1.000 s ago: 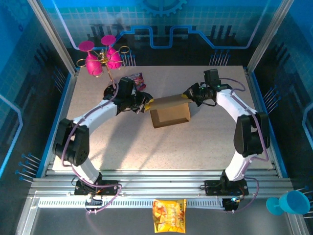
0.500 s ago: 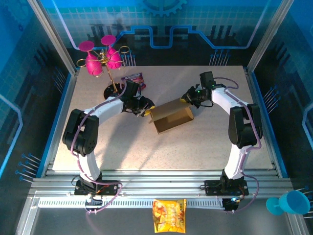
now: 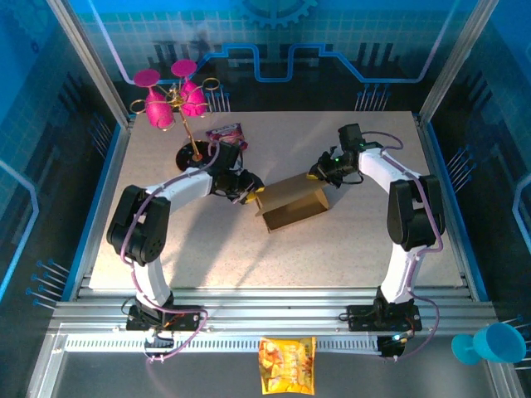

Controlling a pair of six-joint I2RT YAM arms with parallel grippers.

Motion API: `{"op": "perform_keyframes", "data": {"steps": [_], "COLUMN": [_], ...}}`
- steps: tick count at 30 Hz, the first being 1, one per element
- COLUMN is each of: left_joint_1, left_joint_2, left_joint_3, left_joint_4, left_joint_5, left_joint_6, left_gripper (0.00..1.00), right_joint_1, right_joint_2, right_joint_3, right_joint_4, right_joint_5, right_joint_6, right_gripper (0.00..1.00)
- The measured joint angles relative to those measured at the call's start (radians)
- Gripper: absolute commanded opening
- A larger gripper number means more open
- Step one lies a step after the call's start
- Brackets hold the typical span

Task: Fold the paper box

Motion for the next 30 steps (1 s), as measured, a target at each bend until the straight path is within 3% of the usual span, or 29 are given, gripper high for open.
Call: {"op": "perform_keyframes", "data": {"steps": [7, 15, 25, 30], "left_joint_1": [-0.01, -0.04, -0.056, -0.058], "left_joint_2": [-0.106, -0.102, -0.05, -0.037], "left_joint_3": [-0.123, -0.195, -0.217, -0.223], "left_joint_4": [0.022, 0.127, 0.198, 0.228], "left_joint_5": [-0.02, -0.018, -0.021, -0.019], "left_joint_6": [-0.035, -0.108, -0.121, -0.113], "left_gripper": [0.42, 0.41, 0.29, 0.25], "right_joint_1": [0.0, 0.0, 0.002, 0.002], "right_joint_2": [0.018, 0.027, 0.03, 0.028], "right_joint_3": [0.027, 0.036, 0.075, 0.114], "right_joint_4": [-0.041, -0.072, -0.187, -0.278], "right_joint_5": [0.011, 0.036, 0.133, 0.209], "right_joint_6": [-0.079, -0.16, -0.276, -0.341], "right_gripper": [0.11, 0.13, 0.45, 0.51]}}
